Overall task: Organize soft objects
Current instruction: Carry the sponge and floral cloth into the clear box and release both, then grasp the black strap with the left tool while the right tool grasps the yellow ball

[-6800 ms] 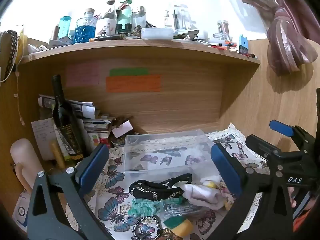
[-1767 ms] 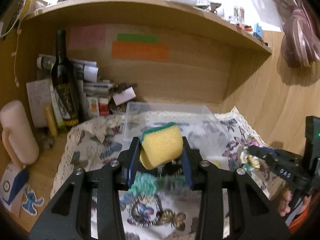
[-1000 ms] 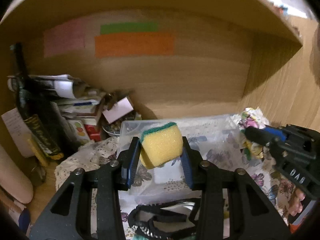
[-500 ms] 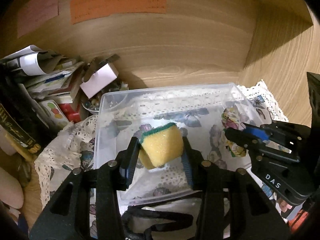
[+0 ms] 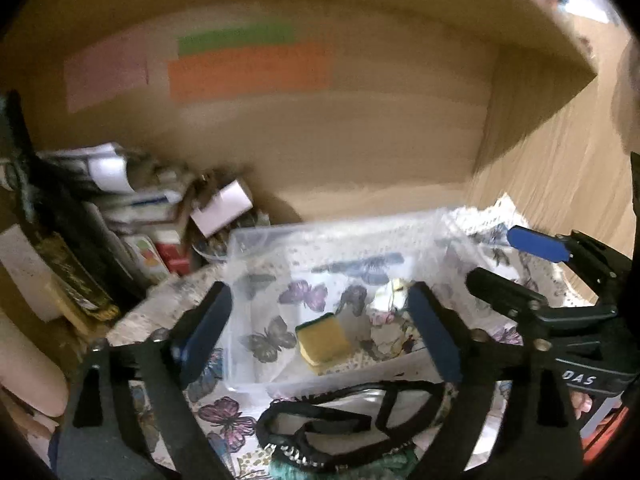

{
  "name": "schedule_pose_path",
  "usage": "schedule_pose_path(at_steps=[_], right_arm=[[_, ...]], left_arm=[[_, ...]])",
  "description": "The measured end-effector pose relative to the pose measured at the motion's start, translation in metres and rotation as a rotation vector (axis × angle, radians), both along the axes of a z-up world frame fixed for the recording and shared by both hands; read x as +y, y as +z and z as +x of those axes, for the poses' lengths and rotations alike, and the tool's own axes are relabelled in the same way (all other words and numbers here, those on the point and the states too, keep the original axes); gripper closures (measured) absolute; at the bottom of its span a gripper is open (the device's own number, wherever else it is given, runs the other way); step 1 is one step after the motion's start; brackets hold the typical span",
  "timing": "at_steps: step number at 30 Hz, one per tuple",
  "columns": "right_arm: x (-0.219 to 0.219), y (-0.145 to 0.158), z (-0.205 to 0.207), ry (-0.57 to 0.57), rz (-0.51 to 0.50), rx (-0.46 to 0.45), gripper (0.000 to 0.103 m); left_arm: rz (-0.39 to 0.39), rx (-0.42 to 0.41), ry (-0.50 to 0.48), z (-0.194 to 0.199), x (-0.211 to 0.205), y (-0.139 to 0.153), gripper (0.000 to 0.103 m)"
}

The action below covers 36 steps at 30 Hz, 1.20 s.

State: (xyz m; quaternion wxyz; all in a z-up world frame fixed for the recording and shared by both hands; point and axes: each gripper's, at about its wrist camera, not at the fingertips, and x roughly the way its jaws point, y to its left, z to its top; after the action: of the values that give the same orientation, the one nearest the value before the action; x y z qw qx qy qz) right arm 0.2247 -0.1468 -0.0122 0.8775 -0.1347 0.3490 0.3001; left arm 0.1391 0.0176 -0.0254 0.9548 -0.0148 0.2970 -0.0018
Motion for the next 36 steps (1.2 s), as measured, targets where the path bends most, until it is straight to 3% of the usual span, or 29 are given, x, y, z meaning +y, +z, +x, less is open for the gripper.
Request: schedule_pose_path(at_steps=[7,12,18,20,22,24,29,36], right_arm=[[-0.017,0.034,-0.032,0.018,0.074,-0.096,0.029],[-0.022,0.03,-0.055,0.037,0.07,-0.109,0.029],[-0.029,0.004,-0.071,0.05,0.06,-0.042,0.029],[-0.031,-0.004,-0.074,0.038,0.052,-0.026,0.032],[-0.033,-0.013,-0.072,0.023,0.048,-0.004,0.042],[-0.037,-0.021,-0.067,0.004,0.044,0.024,0.053],[-0.039,-0.047,-0.057,0.007,0.032,0.143,0.054],[-0.034,-0.064,-0.069,0.059,-0.014,0.195,0.057]], left_arm=[[0.011,-0.088,0.001,-0.044,0.003,0.016,0.002],[0.007,-0.061,-0.004,-0.062,0.006,0.001,0.002],[0.017,-0.001,0.022,-0.07,0.014,-0.038,0.002],[0.015,0.025,0.035,-0.069,0.016,-0.049,0.009],[-0.003,0.073,0.03,-0.062,0.02,-0.061,0.025],[-0.035,0.107,0.019,-0.058,0.022,-0.071,0.026],[-0.067,0.14,0.016,-0.057,0.022,-0.09,0.026],[-0.128,0.193,-0.016,-0.062,0.024,-0.105,0.03]])
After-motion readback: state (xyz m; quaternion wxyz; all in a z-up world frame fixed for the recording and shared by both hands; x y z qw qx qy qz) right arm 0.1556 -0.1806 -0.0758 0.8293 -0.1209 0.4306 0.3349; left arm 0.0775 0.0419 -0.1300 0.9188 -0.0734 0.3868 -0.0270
